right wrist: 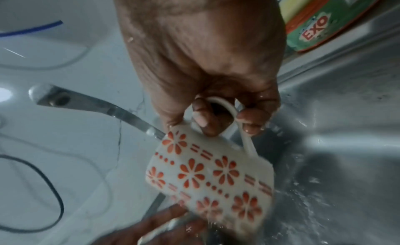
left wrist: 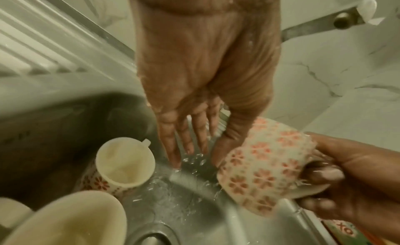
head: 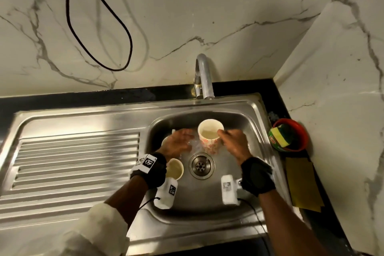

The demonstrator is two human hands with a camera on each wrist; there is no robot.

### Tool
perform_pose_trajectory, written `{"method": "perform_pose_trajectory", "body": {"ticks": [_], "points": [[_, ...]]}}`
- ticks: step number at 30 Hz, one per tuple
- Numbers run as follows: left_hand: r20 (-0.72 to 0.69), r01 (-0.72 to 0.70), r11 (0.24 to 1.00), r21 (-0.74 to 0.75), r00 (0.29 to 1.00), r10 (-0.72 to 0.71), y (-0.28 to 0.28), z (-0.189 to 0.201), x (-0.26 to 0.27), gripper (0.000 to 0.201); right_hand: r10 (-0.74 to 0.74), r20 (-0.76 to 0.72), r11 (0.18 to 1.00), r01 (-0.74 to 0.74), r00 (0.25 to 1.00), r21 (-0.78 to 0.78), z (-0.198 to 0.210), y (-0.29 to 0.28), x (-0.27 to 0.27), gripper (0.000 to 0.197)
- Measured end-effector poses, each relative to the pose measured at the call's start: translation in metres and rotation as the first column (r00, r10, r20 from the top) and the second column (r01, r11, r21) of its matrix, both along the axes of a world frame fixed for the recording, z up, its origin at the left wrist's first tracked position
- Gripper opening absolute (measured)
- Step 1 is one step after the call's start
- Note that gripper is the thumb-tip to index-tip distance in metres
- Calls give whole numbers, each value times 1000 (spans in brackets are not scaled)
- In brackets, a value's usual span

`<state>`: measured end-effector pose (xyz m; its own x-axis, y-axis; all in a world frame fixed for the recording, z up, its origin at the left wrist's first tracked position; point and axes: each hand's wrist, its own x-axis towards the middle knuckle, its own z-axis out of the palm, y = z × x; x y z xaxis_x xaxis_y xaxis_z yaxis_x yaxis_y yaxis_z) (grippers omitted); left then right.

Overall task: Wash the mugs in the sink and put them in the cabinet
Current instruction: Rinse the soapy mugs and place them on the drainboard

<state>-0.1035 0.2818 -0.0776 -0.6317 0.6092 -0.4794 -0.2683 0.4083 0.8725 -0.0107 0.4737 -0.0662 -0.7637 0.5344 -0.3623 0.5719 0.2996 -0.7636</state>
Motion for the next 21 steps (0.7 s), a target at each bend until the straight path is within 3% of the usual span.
{"method": "perform_pose_trajectory", "body": {"ticks": [1,3,5,7,9,11,14,17,19,21], "points": [[32,-85,996,-35,996,86,5,-4,2,40,12,-10,1000,-12,1000,-6,-3,-4,1,36],[97,-233,969,-79,966,240,17,-4,9,19,-76,-100,976,54,992,-211,-5,-7,11,29],[55,-308,946,-105,948,314,25,6,11,38,-197,-128,907,131,972,-401,-6,-10,11,24],[-8,-319,943,-96,947,320,30,14,14,55,-223,-91,886,163,971,-434,-9,-19,4,28],[79,-329,942,-59,940,333,31,15,14,61,-251,-61,846,189,966,-498,-11,-29,6,33],[140,-319,948,2,938,316,28,19,12,56,-266,-3,735,201,964,-647,-8,-30,12,37],[173,-216,975,47,963,205,22,18,18,33,-170,124,540,198,978,-818,-3,-19,17,57],[207,-204,979,16,958,196,21,18,22,37,-108,186,428,215,977,-878,-4,-21,12,50],[193,-189,979,-75,961,200,20,17,20,61,-98,195,476,218,976,-852,-2,-21,9,38],[56,-173,956,-238,980,191,19,20,20,92,-92,170,586,191,981,-788,0,-22,11,40]]}}
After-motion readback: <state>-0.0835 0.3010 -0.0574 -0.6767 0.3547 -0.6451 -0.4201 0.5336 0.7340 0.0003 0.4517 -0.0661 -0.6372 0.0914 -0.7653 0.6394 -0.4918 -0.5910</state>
